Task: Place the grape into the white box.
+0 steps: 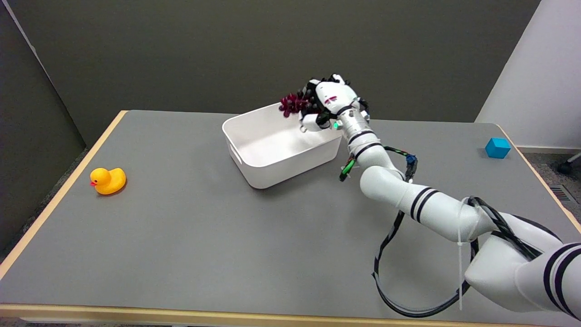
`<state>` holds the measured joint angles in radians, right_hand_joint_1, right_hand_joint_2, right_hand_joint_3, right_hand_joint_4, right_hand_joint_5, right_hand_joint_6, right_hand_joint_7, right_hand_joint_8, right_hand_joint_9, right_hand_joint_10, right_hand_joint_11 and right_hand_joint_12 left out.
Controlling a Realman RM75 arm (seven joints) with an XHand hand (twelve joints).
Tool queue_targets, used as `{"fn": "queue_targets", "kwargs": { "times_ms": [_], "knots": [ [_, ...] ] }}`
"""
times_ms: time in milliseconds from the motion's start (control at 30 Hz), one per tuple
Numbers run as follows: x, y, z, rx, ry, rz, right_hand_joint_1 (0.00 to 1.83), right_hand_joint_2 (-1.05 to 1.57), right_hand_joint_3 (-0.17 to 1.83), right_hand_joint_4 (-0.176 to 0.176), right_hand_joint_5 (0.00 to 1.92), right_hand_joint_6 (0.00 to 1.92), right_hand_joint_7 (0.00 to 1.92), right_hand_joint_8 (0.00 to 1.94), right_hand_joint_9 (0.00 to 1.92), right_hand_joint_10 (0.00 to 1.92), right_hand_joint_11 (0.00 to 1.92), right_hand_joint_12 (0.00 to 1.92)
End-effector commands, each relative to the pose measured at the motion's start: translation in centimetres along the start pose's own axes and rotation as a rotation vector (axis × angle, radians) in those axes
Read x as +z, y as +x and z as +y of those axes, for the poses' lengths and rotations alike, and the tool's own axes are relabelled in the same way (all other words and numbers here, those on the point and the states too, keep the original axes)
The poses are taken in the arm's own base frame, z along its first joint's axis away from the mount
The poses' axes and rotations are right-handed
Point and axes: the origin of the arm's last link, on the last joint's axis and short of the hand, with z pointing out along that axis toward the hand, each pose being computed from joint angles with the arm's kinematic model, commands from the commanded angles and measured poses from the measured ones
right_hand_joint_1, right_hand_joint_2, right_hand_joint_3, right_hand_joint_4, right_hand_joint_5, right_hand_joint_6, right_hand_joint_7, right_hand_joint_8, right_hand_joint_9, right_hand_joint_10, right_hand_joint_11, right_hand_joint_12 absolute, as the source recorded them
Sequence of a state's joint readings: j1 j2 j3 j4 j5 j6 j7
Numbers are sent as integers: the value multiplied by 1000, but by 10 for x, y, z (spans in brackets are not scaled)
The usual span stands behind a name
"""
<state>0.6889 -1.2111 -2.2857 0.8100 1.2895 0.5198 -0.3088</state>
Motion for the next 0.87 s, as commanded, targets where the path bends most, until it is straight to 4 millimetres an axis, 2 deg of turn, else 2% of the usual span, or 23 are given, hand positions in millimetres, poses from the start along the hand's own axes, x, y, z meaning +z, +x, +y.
{"fn": "queue_targets", "kwargs": {
  "times_ms": [33, 100, 167, 267, 333, 400, 500, 633, 767, 867],
  "knots": [
    [-5, 8, -49, 89, 141, -25, 521, 707, 841, -73, 215, 416, 416, 577, 395, 1072, 240, 1513],
    [-9, 17, -50, 85, 164, 0, 407, 630, 913, -51, 126, 377, 206, 389, 151, 799, 104, 1275],
    [-16, 30, -55, 132, 186, 33, 363, 591, 917, -37, 78, 316, 95, 257, 28, 630, 19, 1148],
    [-29, 43, -43, 201, 179, 77, 336, 553, 849, -27, 14, 229, -1, 92, -1, 343, -1, 1037],
    [-38, 55, -33, 255, 164, 129, 319, 548, 848, -21, 14, 203, -1, 44, -1, 314, -1, 1023],
    [-48, 72, -15, 297, 137, 195, 300, 531, 876, -30, 6, 86, -1, -1, -1, 168, -1, 927],
    [-70, 93, 14, 334, 99, 281, 311, 535, 884, -30, 3, 62, -1, -1, -1, 92, -1, 867],
    [-111, 119, 54, 352, 53, 397, 317, 546, 890, -31, -1, 59, -1, -1, -1, 34, -1, 814],
    [-144, 131, 80, 409, 19, 489, 314, 564, 895, -34, 1, 67, -1, -1, -1, 25, -1, 808],
    [-158, 127, 90, 465, 12, 506, 305, 573, 896, -37, 7, 69, 1, 2, 1, 30, -1, 812]
  ]
}}
